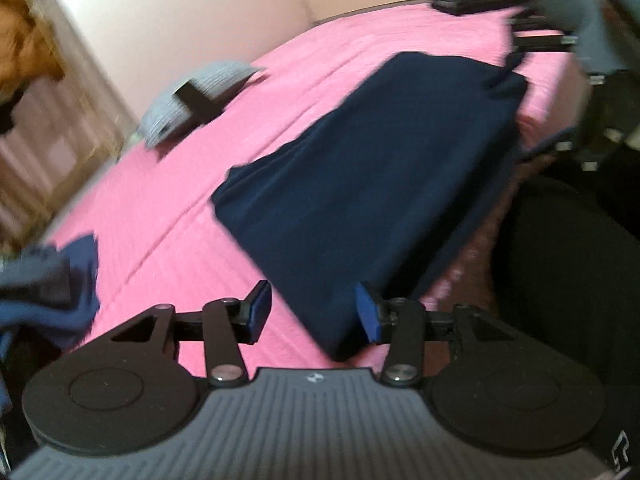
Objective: Fold clothes
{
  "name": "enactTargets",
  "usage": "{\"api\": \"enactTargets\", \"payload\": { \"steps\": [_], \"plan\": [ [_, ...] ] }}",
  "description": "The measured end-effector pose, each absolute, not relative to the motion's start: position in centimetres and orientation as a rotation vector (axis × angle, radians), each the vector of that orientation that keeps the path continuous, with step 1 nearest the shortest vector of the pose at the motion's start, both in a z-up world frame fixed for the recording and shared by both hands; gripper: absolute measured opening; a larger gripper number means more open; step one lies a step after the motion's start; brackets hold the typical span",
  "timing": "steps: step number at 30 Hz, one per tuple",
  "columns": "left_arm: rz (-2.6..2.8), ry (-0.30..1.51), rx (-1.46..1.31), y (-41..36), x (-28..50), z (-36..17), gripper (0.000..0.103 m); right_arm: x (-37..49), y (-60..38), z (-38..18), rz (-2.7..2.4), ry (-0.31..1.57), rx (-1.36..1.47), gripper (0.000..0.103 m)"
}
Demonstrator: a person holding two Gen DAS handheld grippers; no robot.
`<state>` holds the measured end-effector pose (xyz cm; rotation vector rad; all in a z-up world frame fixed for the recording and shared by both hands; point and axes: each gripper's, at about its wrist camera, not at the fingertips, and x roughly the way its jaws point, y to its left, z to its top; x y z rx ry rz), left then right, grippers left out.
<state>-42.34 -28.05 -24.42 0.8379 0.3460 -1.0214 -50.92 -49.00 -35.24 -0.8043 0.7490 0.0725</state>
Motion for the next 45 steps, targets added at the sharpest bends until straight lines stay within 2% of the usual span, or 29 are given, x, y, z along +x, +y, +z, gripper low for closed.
{"api": "enactTargets", "payload": {
  "steps": [1,2,3,4,6,8,15,17,18,19,21,23,25,27,29,34,35,36,39,45],
  "plan": [
    [-1.036,0.321,0.860,-28.3,-43.0,-24.7,0.054,-50.6,-48.9,-35.9,0.081,0.759,-0.850,0.073],
    [-1.050,0.295,0.881,-28.5,-43.7,-24.9,0.057,-50.4,-49.0,-35.9,0.084,0.753,-0.861,0.067],
    [-1.061,0.272,0.905,-28.9,-44.3,-25.2,0.061,-50.1,-49.3,-35.5,0.082,0.758,-0.839,0.052],
    [-1.070,0.249,0.929,-29.2,-44.8,-25.5,0.063,-49.8,-49.8,-34.6,0.077,0.760,-0.789,0.049],
    [-1.090,0.204,0.977,-29.9,-46.0,-26.1,0.066,-49.2,-50.8,-32.8,0.066,0.761,-0.693,0.034],
    [-1.083,0.176,1.008,-30.9,-46.5,-26.6,0.068,-48.6,-51.3,-32.0,0.060,0.747,-0.668,0.030],
    [-0.961,0.072,1.189,-34.7,-47.1,-29.3,0.066,-47.8,-52.6,-30.7,0.040,0.729,-0.579,0.030],
    [-0.917,0.035,1.278,-35.3,-47.1,-30.4,0.059,-48.1,-52.4,-30.4,0.038,0.724,-0.582,0.030],
    [-0.892,0.019,1.321,-35.4,-47.0,-30.9,0.046,-48.2,-52.3,-30.3,0.038,0.724,-0.589,0.030],
    [-0.889,0.023,1.341,-35.3,-46.6,-31.1,0.038,-48.3,-52.1,-30.5,0.039,0.722,-0.603,0.030],
    [-0.896,0.047,1.334,-35.2,-46.0,-30.8,0.029,-48.6,-51.8,-30.9,0.041,0.717,-0.631,0.030],
    [-0.919,0.078,1.310,-35.0,-45.5,-30.0,0.026,-48.9,-50.8,-31.8,0.037,0.716,-0.690,0.031],
    [-0.949,0.135,1.255,-34.9,-44.6,-28.7,0.025,-49.4,-49.5,-32.9,0.032,0.699,-0.773,0.039],
    [-0.979,0.201,1.162,-34.7,-43.2,-27.0,0.025,-49.8,-48.5,-34.0,0.034,0.672,-0.828,0.065],
    [-1.012,0.265,1.062,-34.6,-41.8,-25.1,0.025,-49.7,-48.0,-34.8,0.035,0.651,-0.857,0.068],
    [-1.062,0.321,0.955,-34.7,-39.7,-22.7,0.025,-48.0,-49.1,-37.6,-0.082,0.661,-0.995,0.067],
    [-1.066,0.316,0.962,-34.7,-39.6,-22.6,0.025,-47.8,-49.7,-38.0,-0.102,0.677,-1.018,0.052],
    [-1.075,0.308,0.976,-34.7,-39.6,-22.8,0.026,-47.5,-50.2,-38.4,-0.122,0.693,-1.040,0.044],
    [-1.050,0.250,1.074,-35.0,-41.1,-24.5,0.029,-47.5,-50.9,-37.7,-0.111,0.684,-1.010,0.034],
    [-0.937,0.066,1.342,-34.9,-44.3,-29.0,0.047,-46.7,-51.3,-36.9,-0.098,0.694,-0.985,0.032]
  ]
}}
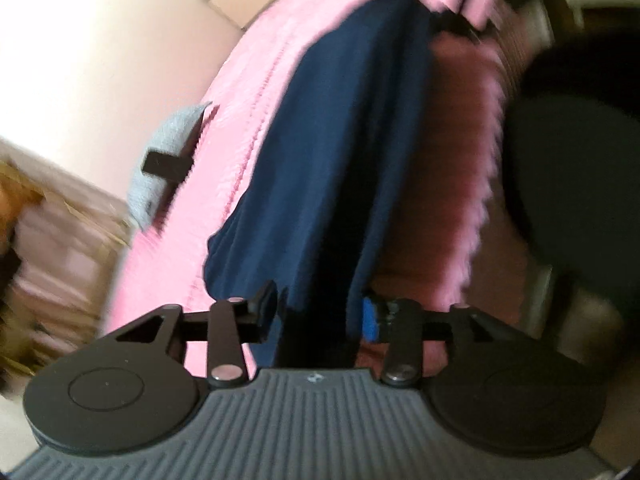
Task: Fold clothes
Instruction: 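Grasp the folded navy pants edge with both grippers and lift them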
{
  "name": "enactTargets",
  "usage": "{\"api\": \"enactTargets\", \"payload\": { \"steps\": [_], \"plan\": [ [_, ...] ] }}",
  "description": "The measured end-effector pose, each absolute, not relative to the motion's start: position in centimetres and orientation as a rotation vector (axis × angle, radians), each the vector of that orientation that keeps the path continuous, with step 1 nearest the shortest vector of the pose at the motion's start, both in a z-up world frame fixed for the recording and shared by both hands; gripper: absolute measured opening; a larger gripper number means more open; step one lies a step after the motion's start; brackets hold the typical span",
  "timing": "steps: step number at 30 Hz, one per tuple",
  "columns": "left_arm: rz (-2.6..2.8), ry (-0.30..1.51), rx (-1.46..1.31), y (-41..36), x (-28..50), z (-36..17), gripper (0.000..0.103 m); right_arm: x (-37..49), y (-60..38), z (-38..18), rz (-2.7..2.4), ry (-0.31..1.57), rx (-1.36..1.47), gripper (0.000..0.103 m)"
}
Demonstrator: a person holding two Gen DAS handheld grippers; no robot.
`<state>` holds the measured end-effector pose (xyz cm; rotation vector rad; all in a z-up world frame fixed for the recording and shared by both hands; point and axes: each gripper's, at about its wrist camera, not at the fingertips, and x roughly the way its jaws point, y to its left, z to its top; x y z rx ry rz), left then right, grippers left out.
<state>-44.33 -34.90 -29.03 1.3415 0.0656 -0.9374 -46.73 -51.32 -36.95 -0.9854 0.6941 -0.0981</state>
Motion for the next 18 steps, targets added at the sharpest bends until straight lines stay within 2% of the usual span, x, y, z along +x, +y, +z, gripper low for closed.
{"api": "enactTargets", "payload": {
  "steps": [3,7,18],
  "plan": [
    [-0.897,0.036,1.428,-35.1,-44.2,-30.6,0.045,-46.5,-51.4,-36.4,-0.096,0.697,-0.973,0.032],
    [-0.887,0.052,1.426,-35.1,-43.5,-30.7,0.026,-46.3,-51.2,-36.0,-0.096,0.695,-0.968,0.032],
    [-0.922,0.061,1.409,-36.5,-43.2,-25.6,0.023,-47.7,-52.9,-34.7,-0.074,0.640,-0.932,0.028]
  ]
}}
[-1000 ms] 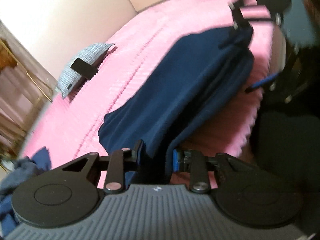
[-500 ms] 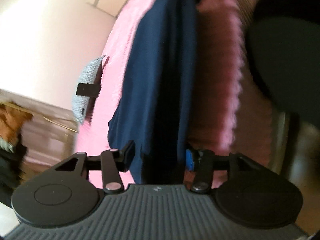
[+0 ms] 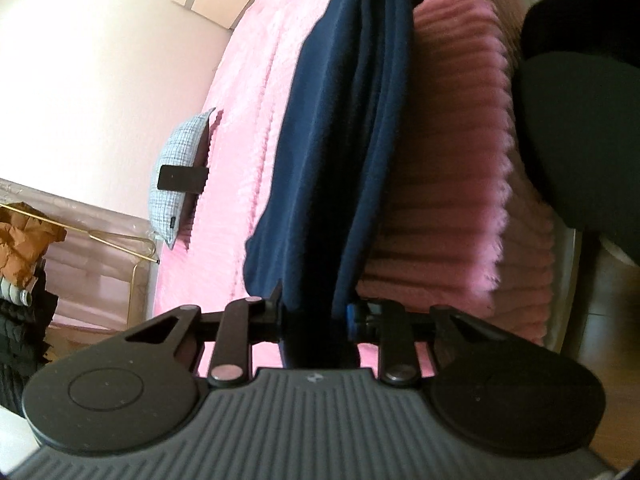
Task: Fold clothes
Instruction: 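Grasp the folded navy pants edge with both grippers and lift them, then carry the hanging navy pants with both grippers toward the stack of jeans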
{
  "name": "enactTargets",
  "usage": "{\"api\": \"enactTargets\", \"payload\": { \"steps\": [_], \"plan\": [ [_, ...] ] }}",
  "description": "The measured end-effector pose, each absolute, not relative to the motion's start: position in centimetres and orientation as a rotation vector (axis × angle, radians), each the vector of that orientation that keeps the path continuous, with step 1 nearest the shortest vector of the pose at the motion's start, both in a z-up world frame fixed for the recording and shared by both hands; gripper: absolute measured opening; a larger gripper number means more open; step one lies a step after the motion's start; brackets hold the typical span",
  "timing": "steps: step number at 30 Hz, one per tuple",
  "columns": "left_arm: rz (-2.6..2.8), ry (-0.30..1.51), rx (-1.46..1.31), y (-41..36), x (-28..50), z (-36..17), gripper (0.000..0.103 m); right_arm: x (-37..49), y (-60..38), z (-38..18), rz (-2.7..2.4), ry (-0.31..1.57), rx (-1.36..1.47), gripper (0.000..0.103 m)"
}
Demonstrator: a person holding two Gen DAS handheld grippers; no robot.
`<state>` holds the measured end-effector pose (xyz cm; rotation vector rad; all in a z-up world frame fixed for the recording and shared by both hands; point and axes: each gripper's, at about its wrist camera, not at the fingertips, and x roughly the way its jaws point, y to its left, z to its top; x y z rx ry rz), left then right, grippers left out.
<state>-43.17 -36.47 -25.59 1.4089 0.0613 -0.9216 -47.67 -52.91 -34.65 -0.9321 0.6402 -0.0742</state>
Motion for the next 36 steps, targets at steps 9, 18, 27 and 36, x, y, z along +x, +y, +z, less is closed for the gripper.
{"api": "enactTargets", "payload": {
  "steps": [9,18,27,36],
  "plan": [
    [-0.979,0.140,1.270,-43.6,-38.5,-17.7,0.022,-46.8,-59.7,-30.5,-0.029,0.532,-0.818,0.023],
    [-1.159,0.148,1.418,-52.3,-38.1,-10.3,0.022,-48.5,-65.4,-20.9,-0.031,0.729,-0.712,0.022],
    [-1.418,0.174,1.326,-58.5,-42.5,2.7,0.022,-54.9,-68.8,-3.2,-0.125,0.986,-0.647,0.022],
    [-1.502,0.103,1.276,-62.9,-43.9,8.3,0.022,-58.4,-70.5,3.8,-0.228,1.059,-0.623,0.023]
  ]
}}
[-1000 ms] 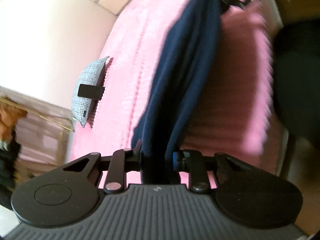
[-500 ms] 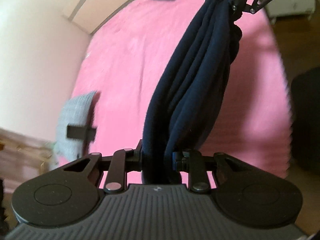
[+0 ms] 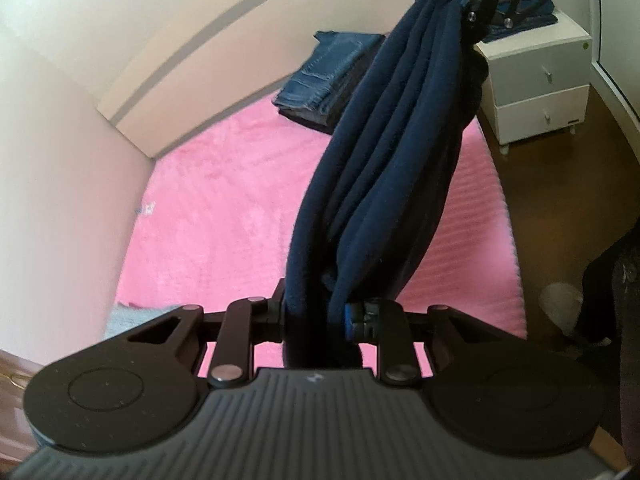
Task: Fold clothes
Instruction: 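Carry the hanging navy pants with both grippers toward the stack of jeans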
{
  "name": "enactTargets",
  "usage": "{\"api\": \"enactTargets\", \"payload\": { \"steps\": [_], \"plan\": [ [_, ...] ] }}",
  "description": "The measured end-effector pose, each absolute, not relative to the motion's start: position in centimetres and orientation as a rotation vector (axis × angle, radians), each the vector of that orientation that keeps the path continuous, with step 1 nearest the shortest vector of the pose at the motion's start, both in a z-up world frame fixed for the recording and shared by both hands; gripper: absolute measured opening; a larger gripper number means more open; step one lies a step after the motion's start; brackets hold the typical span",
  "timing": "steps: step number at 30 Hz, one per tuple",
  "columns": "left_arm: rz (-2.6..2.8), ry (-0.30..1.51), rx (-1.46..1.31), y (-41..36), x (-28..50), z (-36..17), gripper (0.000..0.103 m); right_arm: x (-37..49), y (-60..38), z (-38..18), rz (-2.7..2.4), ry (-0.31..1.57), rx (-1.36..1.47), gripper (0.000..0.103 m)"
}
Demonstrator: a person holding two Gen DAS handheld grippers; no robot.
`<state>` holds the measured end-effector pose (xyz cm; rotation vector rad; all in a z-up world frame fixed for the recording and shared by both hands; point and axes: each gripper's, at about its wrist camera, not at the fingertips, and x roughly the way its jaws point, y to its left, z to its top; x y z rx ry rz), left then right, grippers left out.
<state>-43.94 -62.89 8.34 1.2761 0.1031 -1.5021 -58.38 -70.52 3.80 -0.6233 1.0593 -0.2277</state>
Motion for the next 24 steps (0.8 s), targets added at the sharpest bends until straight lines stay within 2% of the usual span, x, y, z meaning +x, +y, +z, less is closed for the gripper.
{"api": "enactTargets", "payload": {
  "steps": [17,24],
  "plan": [
    [-1.488,0.215,1.325,-60.3,-40.8,5.5,0.022,-54.5,-67.6,0.6,-0.141,1.096,-0.554,0.023],
    [-1.529,0.213,1.342,-61.6,-39.7,4.6,0.022,-53.7,-67.3,-0.1,-0.164,1.119,-0.517,0.023]
  ]
}}
